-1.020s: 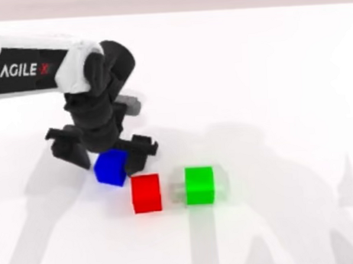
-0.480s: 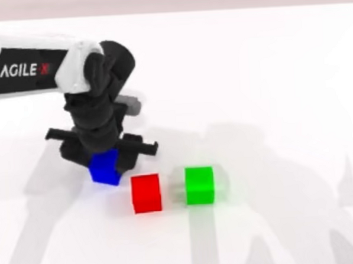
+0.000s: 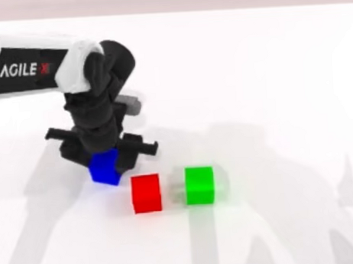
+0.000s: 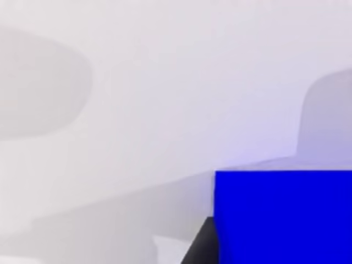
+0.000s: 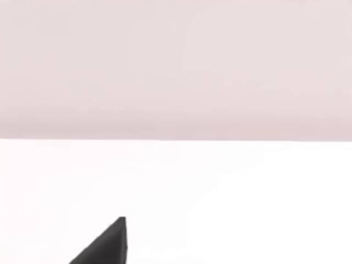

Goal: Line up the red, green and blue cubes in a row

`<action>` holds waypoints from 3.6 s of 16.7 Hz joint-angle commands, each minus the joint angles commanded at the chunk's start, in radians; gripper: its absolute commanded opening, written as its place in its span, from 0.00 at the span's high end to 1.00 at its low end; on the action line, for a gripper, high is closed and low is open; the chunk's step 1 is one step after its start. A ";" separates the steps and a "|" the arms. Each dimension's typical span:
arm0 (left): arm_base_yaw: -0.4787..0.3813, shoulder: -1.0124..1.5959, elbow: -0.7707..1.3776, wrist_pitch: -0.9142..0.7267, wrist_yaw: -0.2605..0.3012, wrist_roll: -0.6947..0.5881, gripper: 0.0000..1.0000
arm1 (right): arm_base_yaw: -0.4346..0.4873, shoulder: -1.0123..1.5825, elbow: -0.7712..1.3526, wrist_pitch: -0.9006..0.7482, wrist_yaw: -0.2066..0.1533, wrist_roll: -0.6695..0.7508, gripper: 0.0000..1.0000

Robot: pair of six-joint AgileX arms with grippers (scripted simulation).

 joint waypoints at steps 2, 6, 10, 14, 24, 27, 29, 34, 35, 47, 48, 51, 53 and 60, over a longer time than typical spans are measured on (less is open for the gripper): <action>0.002 -0.012 0.027 -0.038 0.000 -0.001 1.00 | 0.000 0.000 0.000 0.000 0.000 0.000 0.00; 0.013 -0.063 0.114 -0.187 -0.001 -0.003 1.00 | 0.000 0.000 0.000 0.000 0.000 0.000 0.00; 0.018 -0.093 0.152 -0.246 -0.001 -0.003 1.00 | 0.000 0.000 0.000 0.000 0.000 0.000 0.00; 0.003 -0.078 0.164 -0.251 -0.001 -0.014 1.00 | 0.000 0.000 0.000 0.000 0.000 0.000 0.00; -0.303 0.266 0.779 -0.523 0.008 -0.485 1.00 | 0.000 0.000 0.000 0.000 0.000 0.000 0.00; -0.400 0.359 0.965 -0.601 0.011 -0.638 1.00 | 0.000 0.000 0.000 0.000 0.000 0.000 0.00; -0.445 0.398 1.037 -0.634 0.011 -0.708 1.00 | 0.000 0.000 0.000 0.000 0.000 0.000 0.00; -0.466 0.415 1.068 -0.649 0.011 -0.739 1.00 | 0.000 0.000 0.000 0.000 0.000 0.000 0.00; -0.462 0.412 1.066 -0.646 0.011 -0.736 1.00 | 0.000 0.000 0.000 0.000 0.000 0.000 0.00; -0.467 0.398 0.760 -0.357 0.011 -0.740 1.00 | 0.000 0.000 0.000 0.000 0.000 0.000 0.00; -0.467 0.398 0.760 -0.357 0.011 -0.740 1.00 | 0.000 0.000 0.000 0.000 0.000 0.000 0.00; -0.467 0.398 0.760 -0.357 0.011 -0.740 0.85 | 0.000 0.000 0.000 0.000 0.000 0.000 0.00; -0.467 0.398 0.760 -0.357 0.011 -0.740 0.70 | 0.000 0.000 0.000 0.000 0.000 0.000 0.00; -0.467 0.398 0.760 -0.357 0.011 -0.740 0.17 | 0.000 0.000 0.000 0.000 0.000 0.000 0.00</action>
